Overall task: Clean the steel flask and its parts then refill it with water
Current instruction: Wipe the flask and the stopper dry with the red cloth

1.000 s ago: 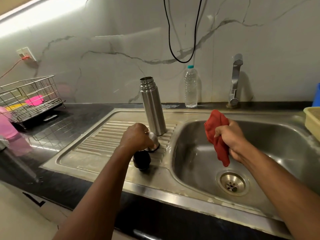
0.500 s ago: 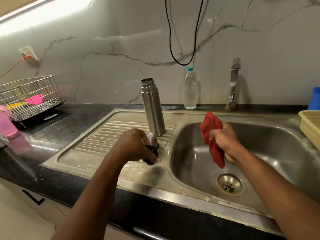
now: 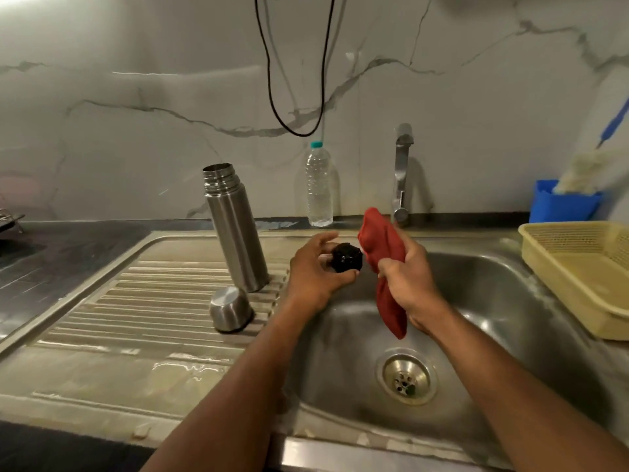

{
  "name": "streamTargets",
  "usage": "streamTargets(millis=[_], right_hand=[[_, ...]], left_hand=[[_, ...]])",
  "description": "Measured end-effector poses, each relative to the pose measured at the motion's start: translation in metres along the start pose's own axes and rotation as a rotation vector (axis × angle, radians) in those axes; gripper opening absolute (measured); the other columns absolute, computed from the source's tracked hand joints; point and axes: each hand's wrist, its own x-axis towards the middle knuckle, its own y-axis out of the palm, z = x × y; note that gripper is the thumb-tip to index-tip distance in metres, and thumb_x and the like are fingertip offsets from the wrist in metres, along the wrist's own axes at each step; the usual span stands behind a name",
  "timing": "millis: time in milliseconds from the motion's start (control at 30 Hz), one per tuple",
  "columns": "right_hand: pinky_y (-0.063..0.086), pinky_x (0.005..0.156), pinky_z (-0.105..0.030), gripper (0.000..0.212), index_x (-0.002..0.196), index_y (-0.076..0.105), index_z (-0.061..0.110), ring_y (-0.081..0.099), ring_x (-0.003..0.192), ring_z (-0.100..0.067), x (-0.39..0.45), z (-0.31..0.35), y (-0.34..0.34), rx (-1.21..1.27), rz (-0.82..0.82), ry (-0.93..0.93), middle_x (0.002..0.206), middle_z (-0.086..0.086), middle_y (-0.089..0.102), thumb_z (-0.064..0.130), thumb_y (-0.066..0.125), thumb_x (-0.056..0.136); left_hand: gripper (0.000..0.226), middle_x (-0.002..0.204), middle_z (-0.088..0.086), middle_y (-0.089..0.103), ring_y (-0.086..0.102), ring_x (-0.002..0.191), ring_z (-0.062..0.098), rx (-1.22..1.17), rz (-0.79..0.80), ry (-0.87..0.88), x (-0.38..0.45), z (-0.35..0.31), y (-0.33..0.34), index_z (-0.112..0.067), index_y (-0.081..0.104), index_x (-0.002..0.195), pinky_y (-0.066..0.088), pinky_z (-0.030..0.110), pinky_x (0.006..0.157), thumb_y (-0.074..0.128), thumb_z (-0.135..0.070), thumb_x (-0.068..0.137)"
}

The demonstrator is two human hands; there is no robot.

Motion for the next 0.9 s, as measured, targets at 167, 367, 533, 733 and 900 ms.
streamTargets(millis=[167,367,533,733,900], right_hand=[[0.048,0.114,-0.035,0.08,0.156,0.046,0.027,0.059,0.132,-0.01,-0.004,-0.011,0.004,-0.176,0.143,-0.139,0.145,0.003,0.062,-0.016,0.05,0.089],[0.01,0.131,-0.029,0.096,0.164,0.03,0.022,0.011,0.16,-0.008,-0.009,-0.013,0.015,-0.643,0.331,-0.518,0.173,0.006,0.019,-0.016,0.056,0.08],[0.03,0.125,-0.027,0.095,0.163,0.03,0.029,0.027,0.155,-0.007,-0.009,-0.005,0.015,-0.423,0.212,-0.318,0.171,0.007,0.026,-0.021,0.05,0.085],[0.053,0.093,-0.041,0.085,0.154,0.047,0.034,0.063,0.107,-0.026,-0.008,-0.003,0.008,-0.051,0.2,0.01,0.136,-0.017,0.064,-0.021,0.045,0.089],[0.029,0.126,-0.031,0.102,0.166,0.019,0.034,0.023,0.157,-0.011,-0.013,-0.004,0.016,-0.447,0.268,-0.33,0.172,0.007,0.022,-0.018,0.052,0.085]], left_hand=[[0.084,0.113,-0.01,0.071,0.069,0.099,-0.001,-0.036,0.016,-0.02,0.001,0.01,-0.002,-0.029,0.052,0.132,0.057,0.016,0.087,0.098,-0.01,0.065],[0.069,0.111,-0.006,0.073,0.072,0.102,0.005,-0.105,-0.007,0.072,-0.004,0.001,-0.001,-0.021,0.054,0.123,0.058,0.017,0.085,0.094,-0.004,0.069],[0.074,0.099,-0.007,0.075,0.072,0.087,-0.008,-0.157,0.01,0.078,-0.006,-0.007,-0.002,-0.021,0.049,0.128,0.055,0.011,0.072,0.092,0.001,0.072],[0.079,0.105,-0.011,0.075,0.074,0.094,-0.003,-0.195,0.027,0.073,-0.003,-0.01,0.0,-0.024,0.046,0.133,0.056,0.012,0.076,0.093,-0.003,0.072],[0.073,0.092,-0.018,0.078,0.075,0.091,-0.001,-0.196,-0.034,0.069,-0.002,-0.01,-0.01,-0.028,0.049,0.126,0.056,0.015,0.077,0.095,-0.01,0.072]])
